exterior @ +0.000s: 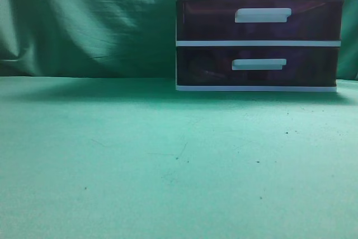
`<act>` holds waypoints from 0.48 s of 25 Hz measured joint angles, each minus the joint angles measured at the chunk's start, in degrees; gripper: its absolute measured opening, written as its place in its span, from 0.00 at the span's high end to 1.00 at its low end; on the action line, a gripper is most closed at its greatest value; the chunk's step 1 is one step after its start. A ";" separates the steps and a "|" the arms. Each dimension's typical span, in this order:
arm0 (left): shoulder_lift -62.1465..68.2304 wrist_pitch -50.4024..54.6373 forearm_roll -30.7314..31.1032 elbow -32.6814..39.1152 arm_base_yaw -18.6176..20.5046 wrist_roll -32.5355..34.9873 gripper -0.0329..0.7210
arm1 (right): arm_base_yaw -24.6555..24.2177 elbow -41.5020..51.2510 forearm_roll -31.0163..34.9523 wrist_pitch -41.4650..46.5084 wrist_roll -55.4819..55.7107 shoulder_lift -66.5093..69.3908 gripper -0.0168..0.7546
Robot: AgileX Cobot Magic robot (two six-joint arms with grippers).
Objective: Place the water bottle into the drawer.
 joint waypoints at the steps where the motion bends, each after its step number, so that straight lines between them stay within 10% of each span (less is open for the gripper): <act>1: -1.48 0.00 0.00 0.00 0.00 0.23 0.96 | 0.26 0.00 0.23 1.36 1.46 -1.82 0.37; 7: -10.89 2.56 1.06 -0.13 0.00 1.42 0.96 | 0.26 0.00 2.30 11.78 4.59 -11.09 0.88; 12: -19.07 3.91 -2.42 2.55 0.00 8.85 0.96 | 0.26 0.00 12.12 21.52 5.91 -19.32 0.98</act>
